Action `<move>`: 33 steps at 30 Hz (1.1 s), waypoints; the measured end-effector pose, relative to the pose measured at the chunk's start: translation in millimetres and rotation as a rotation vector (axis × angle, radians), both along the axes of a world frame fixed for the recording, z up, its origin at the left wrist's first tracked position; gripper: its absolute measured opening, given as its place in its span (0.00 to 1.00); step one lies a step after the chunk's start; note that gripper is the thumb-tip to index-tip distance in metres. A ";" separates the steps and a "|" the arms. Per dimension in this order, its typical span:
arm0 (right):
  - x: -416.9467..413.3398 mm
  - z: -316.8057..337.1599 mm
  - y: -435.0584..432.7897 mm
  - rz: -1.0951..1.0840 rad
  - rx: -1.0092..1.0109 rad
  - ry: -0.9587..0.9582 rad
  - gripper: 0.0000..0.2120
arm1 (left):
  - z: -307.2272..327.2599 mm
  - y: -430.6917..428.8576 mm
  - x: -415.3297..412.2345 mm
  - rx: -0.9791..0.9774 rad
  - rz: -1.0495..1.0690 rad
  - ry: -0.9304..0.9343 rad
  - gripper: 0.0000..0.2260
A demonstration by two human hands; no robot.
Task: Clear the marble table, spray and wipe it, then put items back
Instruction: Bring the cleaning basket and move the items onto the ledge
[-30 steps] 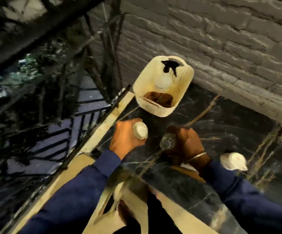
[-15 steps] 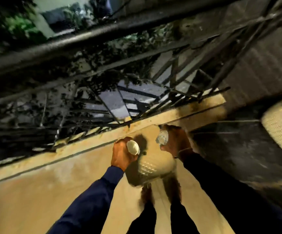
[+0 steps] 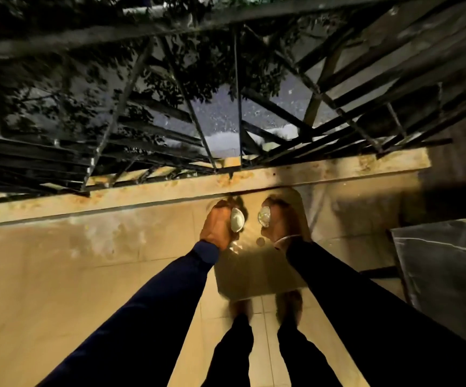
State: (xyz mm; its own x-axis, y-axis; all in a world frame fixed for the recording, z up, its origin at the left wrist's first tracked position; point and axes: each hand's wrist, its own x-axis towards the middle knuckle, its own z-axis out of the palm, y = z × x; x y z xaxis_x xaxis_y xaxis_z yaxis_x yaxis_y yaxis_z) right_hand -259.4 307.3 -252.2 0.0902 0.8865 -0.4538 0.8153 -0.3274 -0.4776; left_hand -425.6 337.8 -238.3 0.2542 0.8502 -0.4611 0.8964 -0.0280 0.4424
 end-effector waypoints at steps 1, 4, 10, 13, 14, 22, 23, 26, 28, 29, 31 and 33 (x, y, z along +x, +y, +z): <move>-0.7 -6.4 2.9 -0.010 -0.003 0.003 0.31 | -4.6 0.7 1.3 0.003 -0.010 -0.002 0.23; -5.3 -19.2 11.4 -0.016 0.002 0.022 0.29 | -15.6 0.0 0.6 0.009 0.027 -0.022 0.21; -13.2 -35.9 20.0 0.103 0.055 -0.081 0.24 | -30.0 5.8 -2.0 0.049 -0.010 0.005 0.24; -16.4 -44.3 18.9 0.116 0.078 -0.112 0.28 | -37.4 7.7 -5.7 0.032 0.004 -0.015 0.26; -16.8 -45.2 18.4 0.115 0.082 -0.117 0.29 | -38.8 7.6 -6.4 0.027 0.016 -0.029 0.27; -16.6 -46.8 16.7 0.037 -0.003 -0.033 0.36 | -35.4 1.5 -8.5 0.051 -0.033 0.076 0.41; -15.7 -40.5 17.0 0.040 -0.016 -0.045 0.33 | -31.5 1.0 -6.6 0.073 -0.060 0.113 0.44; -8.0 -17.6 13.4 -0.047 0.026 -0.060 0.43 | -8.2 -1.6 -0.2 0.113 -0.113 0.117 0.49; 0.6 15.4 5.6 0.039 0.099 -0.153 0.51 | 15.2 -2.1 6.7 0.125 -0.132 0.125 0.52; 3.4 34.2 -0.9 0.035 0.118 -0.144 0.51 | 27.9 -2.8 9.5 0.144 -0.149 0.123 0.54; 13.6 73.0 -19.4 -0.052 0.185 -0.121 0.46 | 64.5 -8.1 20.8 0.199 -0.217 0.086 0.56; 37.2 111.7 -47.5 -0.105 0.250 -0.149 0.42 | 111.4 -21.8 43.1 0.265 -0.320 0.023 0.54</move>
